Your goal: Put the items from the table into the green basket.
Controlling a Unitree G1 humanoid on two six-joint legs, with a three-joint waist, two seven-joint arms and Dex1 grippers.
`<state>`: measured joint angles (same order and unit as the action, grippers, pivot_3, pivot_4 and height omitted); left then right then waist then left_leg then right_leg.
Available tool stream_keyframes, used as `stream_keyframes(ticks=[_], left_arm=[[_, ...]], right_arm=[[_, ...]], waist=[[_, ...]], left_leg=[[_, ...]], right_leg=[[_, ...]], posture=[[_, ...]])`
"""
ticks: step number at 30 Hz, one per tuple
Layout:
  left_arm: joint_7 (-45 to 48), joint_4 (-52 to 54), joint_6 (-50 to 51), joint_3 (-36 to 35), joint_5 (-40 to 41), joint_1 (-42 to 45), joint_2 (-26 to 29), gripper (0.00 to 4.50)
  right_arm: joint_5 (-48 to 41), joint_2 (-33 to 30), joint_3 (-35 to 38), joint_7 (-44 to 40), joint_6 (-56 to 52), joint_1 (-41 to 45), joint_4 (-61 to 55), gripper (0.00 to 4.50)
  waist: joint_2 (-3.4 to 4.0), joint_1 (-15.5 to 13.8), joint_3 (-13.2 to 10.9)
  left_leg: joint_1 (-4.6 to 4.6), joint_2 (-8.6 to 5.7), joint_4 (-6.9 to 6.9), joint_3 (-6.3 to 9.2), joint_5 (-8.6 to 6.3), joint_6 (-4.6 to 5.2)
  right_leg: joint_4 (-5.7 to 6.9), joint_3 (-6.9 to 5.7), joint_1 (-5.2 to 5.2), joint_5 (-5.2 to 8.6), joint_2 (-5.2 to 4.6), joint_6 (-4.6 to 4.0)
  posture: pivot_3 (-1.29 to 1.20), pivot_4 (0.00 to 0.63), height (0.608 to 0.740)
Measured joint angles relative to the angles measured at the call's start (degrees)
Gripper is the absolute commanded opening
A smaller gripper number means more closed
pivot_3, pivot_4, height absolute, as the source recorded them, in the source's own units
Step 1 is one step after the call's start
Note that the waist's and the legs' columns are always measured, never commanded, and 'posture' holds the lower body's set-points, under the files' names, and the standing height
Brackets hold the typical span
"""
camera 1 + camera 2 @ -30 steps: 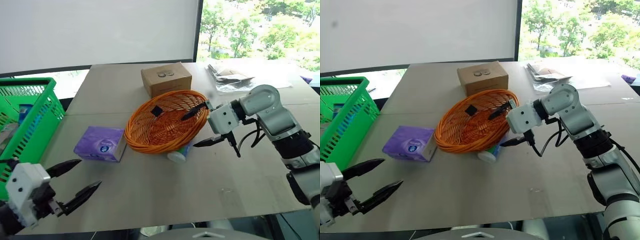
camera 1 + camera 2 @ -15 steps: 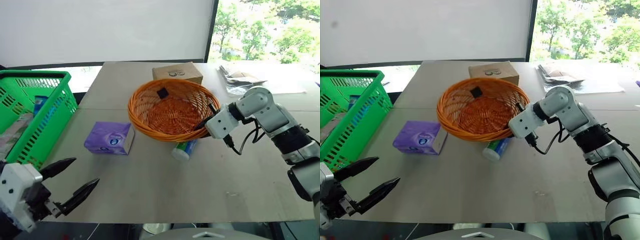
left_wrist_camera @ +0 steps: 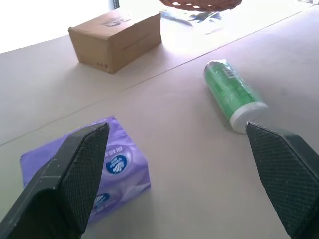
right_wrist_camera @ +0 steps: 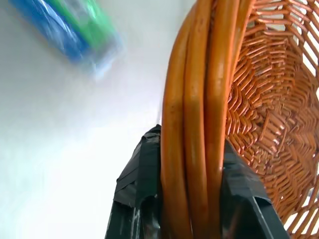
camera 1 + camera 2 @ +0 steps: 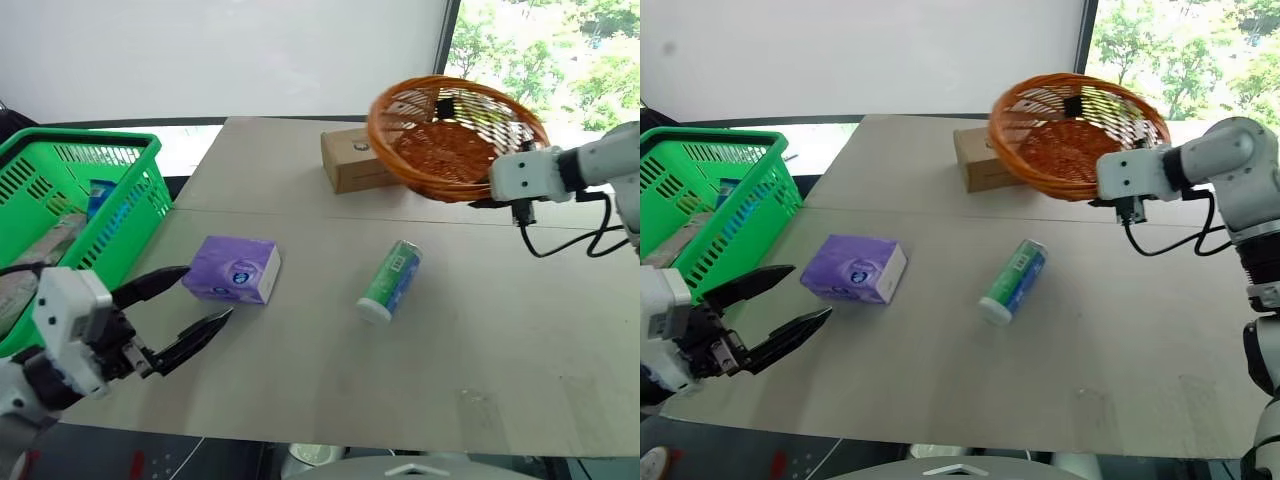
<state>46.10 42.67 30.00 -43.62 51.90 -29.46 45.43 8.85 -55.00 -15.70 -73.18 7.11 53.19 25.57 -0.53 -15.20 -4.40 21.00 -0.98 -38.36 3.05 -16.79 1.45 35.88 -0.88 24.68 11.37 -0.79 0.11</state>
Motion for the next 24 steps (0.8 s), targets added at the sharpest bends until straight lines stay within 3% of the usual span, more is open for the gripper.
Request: stream_keyframes(ticks=[2,3,10,13,16,18,19,24], left_arm=[[-0.25,-1.21,0.66,2.40,-0.14,2.78,0.92,4.50],[-0.32,-1.67,0.85,3.43,-0.30,3.78,1.37,4.50],[-3.61,-5.32,3.79,10.73,-4.63,11.73,3.95,4.50],[-6.02,-5.39,5.87,12.14,-7.38,11.80,4.56,4.50],[-9.61,-5.17,7.70,14.18,-12.20,10.44,4.62,4.50],[-13.04,-5.67,8.05,17.00,-18.34,9.41,4.58,4.50],[-13.34,-5.67,8.04,17.20,-18.89,9.26,4.53,4.50],[-19.87,-10.71,7.68,21.64,-29.42,10.99,2.80,4.50]], right_arm=[[3.23,-1.20,0.03,3.82,1.43,0.10,6.10,0.37],[4.77,-1.30,-0.05,5.80,2.71,0.32,9.02,1.38],[12.65,-0.55,-1.60,18.95,13.50,4.65,27.52,4.42],[12.09,-0.25,-1.16,18.82,14.25,4.65,29.34,4.48],[3.19,1.94,3.88,11.92,9.33,1.67,22.53,4.48],[-10.89,6.17,8.75,4.61,-2.71,-5.12,6.67,4.48],[-12.29,6.68,9.11,4.00,-4.05,-5.87,5.11,4.48],[-33.45,10.76,13.18,1.74,-27.78,-19.08,-23.63,4.48]], waist=[[0.04,0.64,0.03],[0.07,1.31,0.05],[0.20,6.16,0.13],[0.24,8.09,0.15],[0.25,9.45,0.18],[0.20,9.83,0.26],[0.22,9.78,0.26],[0.33,7.30,0.38]], left_leg=[[-0.02,-0.05,0.01,-0.10,0.00,0.00],[-0.02,-0.07,0.02,-0.12,0.01,-0.01],[-0.15,0.11,0.05,-0.27,0.16,-0.24],[-0.26,0.16,0.08,-0.23,0.16,-0.23],[-0.38,0.23,0.10,-0.22,0.05,-0.04],[-0.49,0.28,0.11,-0.25,0.01,0.04],[-0.49,0.28,0.11,-0.19,0.01,0.04],[-0.53,0.18,-0.04,0.21,0.01,0.05]], right_leg=[[0.00,0.09,0.01,-0.05,0.04,-0.08],[0.00,0.12,0.01,-0.11,0.06,-0.18],[0.06,0.49,-0.03,-0.16,0.05,-0.28],[0.10,0.76,-0.03,-0.17,-0.08,-0.27],[0.17,0.87,-0.07,-0.31,-0.03,-0.04],[0.46,0.97,-0.08,-0.32,0.01,-0.03],[0.47,0.93,-0.08,-0.31,0.01,-0.03],[0.72,0.61,-0.11,-0.26,0.21,0.02]], posture=[[0.25,0.000,0.740],[0.25,0.000,0.740],[0.24,0.000,0.740],[0.25,0.000,0.740],[0.27,0.000,0.740],[0.27,0.000,0.740],[0.27,0.000,0.740],[0.29,0.000,0.740]])
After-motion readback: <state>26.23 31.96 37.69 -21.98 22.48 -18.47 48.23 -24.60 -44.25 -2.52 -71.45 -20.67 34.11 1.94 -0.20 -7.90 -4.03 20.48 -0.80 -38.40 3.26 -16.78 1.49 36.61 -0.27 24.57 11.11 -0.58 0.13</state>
